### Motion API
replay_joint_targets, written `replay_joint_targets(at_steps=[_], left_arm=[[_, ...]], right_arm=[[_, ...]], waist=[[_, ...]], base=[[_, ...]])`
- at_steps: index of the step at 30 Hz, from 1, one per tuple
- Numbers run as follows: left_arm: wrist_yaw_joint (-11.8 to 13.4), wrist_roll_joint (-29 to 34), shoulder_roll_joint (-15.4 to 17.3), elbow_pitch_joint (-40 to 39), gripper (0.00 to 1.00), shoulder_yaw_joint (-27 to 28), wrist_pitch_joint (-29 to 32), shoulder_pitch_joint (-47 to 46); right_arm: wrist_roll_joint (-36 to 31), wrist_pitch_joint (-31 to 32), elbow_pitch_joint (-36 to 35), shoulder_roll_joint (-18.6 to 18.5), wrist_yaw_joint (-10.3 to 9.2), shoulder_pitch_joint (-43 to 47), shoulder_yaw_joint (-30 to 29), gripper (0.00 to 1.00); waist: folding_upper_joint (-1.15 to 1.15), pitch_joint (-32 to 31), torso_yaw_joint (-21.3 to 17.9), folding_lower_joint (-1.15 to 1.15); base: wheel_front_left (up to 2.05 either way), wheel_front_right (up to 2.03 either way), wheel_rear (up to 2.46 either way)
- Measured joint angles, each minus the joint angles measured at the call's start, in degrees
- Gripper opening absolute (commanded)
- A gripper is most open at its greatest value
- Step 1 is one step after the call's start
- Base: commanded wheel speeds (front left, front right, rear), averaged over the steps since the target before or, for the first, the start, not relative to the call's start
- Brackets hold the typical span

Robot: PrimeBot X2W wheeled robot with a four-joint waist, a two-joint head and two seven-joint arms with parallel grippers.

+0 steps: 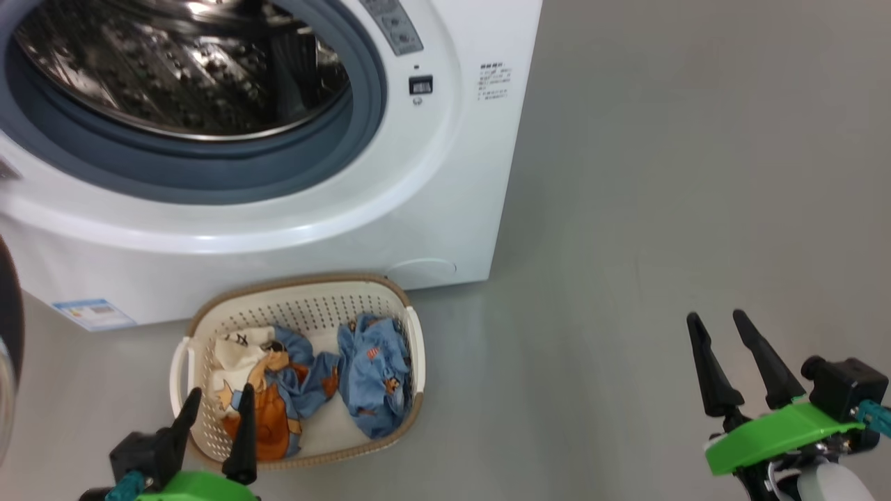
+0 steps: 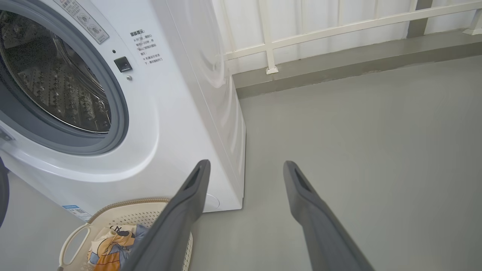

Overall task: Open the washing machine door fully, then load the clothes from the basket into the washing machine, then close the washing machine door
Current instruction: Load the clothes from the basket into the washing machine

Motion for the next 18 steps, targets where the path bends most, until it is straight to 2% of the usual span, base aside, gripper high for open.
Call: replay_joint_targets(at_steps=[7, 18], left_arm=[[0.0, 1.4, 0.3, 8.4, 1.00, -1.8, 0.0, -6.9], [0.0, 5.5, 2.1, 27.3, 1.00, -4.7, 0.0, -24.6]], right_arm=[[0.0, 0.0, -0.6, 0.6, 0.00, -3.0, 0.0, 1.00], [0.0, 0.0, -1.8, 2.3, 0.00, -9.5, 0.7, 1.00]], waist=[[0.00, 4.6, -0.2, 0.00], [0.00, 13.9, -0.7, 0.00]], base=[[0.00, 0.00, 0.00], [0.00, 0.00, 0.00]])
